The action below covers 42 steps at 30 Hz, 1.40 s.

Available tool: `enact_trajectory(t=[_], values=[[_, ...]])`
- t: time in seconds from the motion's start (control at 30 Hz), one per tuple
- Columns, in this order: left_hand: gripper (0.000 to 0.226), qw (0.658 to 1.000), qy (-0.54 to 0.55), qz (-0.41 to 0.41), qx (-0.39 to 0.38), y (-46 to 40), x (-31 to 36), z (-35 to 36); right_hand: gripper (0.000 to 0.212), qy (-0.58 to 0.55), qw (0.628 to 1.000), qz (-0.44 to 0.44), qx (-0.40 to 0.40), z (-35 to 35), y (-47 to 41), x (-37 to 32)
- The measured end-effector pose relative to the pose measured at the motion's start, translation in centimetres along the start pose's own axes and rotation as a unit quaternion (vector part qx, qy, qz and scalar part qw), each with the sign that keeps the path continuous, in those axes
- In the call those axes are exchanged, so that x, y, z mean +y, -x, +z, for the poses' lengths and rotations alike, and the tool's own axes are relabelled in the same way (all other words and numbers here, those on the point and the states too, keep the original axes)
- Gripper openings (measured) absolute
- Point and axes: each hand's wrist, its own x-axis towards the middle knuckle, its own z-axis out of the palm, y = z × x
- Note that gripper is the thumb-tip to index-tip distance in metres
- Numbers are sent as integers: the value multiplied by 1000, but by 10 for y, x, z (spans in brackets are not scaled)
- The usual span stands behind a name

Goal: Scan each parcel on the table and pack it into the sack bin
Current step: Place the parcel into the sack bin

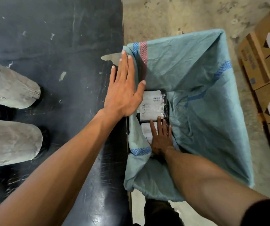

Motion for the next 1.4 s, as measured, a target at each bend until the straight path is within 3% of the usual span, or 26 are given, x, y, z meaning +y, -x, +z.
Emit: enact_trajectory(t=[0.23,0.47,0.63,0.9,1.07,1.17,1.27,1.4], values=[[80,1000,-13,-11,-5,1,0,5,100,10,1000,10,-10,6,-4,-5],[79,1000,12,-16,-6,-1,-2,5,101,22,992,41,-116,-19,-7,-14],[79,999,36,-16,-9,1,-2,4,85,-11,987,60,-150,-44,-4,-19],[70,988,146,-33,41,5,-1,-2,78,-97,991,92,-13,-104,29,-8],[54,954,275,-50,107,20,2,-11,79,-138,984,74,88,-133,65,-4],[45,938,326,-84,84,29,0,-25,78,-147,979,57,128,-153,90,-6],[38,962,261,-76,3,34,-5,-45,77,-121,976,58,173,-172,119,-12],[54,991,83,-2,-104,44,-11,-93,76,-93,969,72,219,-194,160,-35]])
